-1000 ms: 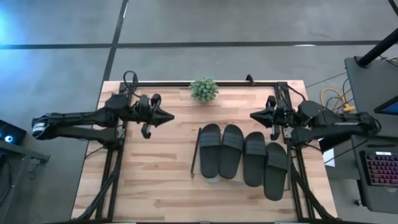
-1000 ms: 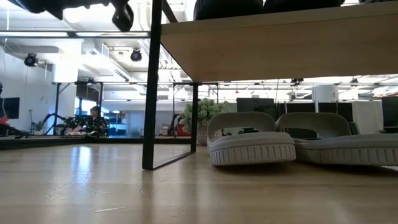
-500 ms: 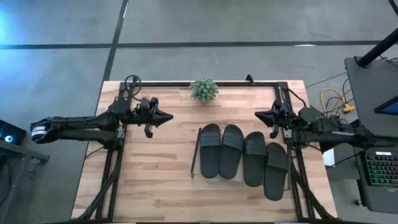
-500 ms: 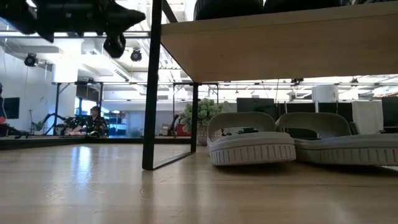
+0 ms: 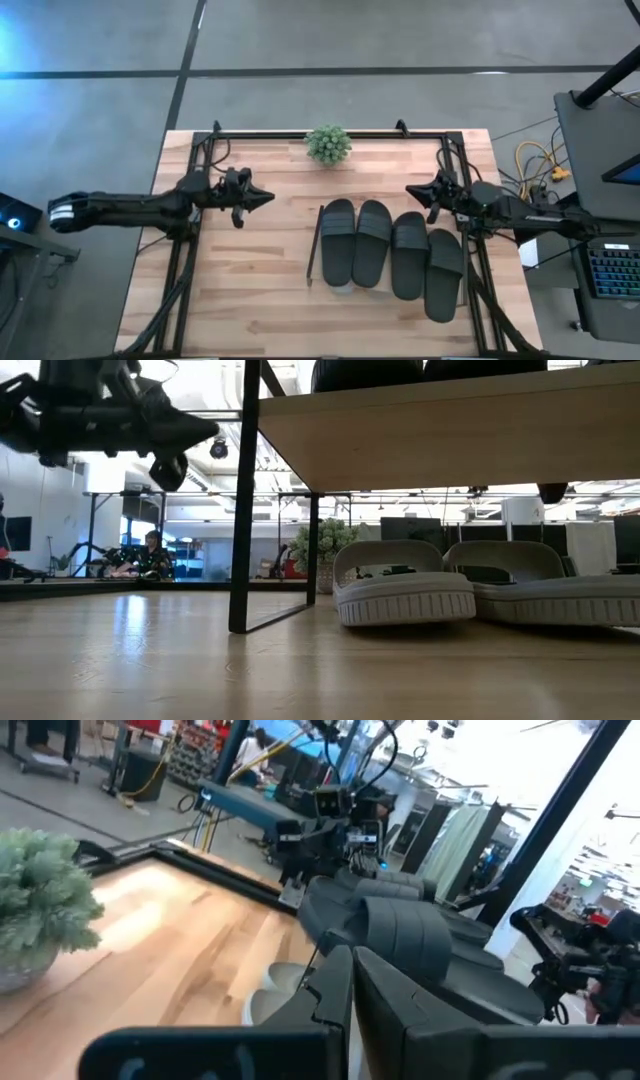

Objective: Pick and place slides into the shelf
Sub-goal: Adjust the black slipper on the shelf, then return to Home Position

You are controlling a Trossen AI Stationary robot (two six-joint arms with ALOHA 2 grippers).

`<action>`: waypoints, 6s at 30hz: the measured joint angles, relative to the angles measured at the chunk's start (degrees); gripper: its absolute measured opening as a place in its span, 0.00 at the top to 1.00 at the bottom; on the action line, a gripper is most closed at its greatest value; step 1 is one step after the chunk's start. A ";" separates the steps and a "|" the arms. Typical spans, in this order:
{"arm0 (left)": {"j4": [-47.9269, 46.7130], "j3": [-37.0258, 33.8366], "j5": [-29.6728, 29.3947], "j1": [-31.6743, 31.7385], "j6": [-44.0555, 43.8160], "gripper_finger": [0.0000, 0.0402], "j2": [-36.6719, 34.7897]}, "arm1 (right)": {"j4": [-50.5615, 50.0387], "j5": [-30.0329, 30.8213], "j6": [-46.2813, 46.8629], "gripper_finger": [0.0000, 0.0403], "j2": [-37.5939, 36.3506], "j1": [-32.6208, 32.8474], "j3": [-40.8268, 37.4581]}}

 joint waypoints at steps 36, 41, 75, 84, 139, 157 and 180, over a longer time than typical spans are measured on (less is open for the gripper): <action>5.39 -9.15 -0.08 0.84 -2.40 1.00 -6.83 | 1.32 8.89 -3.40 0.97 1.86 0.00 4.87; 5.42 -9.15 -0.09 0.84 -2.47 1.00 -5.20 | -10.57 16.53 1.82 0.97 1.86 -0.02 5.80; 5.98 -9.15 -0.35 1.22 -7.13 1.00 -2.49 | -4.38 7.03 -3.79 0.97 1.38 0.00 0.12; 5.92 -9.15 -0.54 1.35 -7.17 1.00 -1.85 | -16.54 -10.67 -0.19 0.97 1.38 0.02 3.80; 5.35 -9.41 -3.52 3.49 -10.30 1.00 -1.61 | -11.26 -5.53 -7.03 0.97 -6.60 0.00 -0.26; 5.85 -9.41 -3.32 3.49 -13.00 1.00 3.29 | 2.43 -3.46 -11.75 0.97 -8.24 -3.30 -5.88; 10.46 -9.09 -3.42 3.47 -12.94 1.00 5.69 | 4.00 -7.91 -9.22 0.97 -1.15 -8.88 -5.86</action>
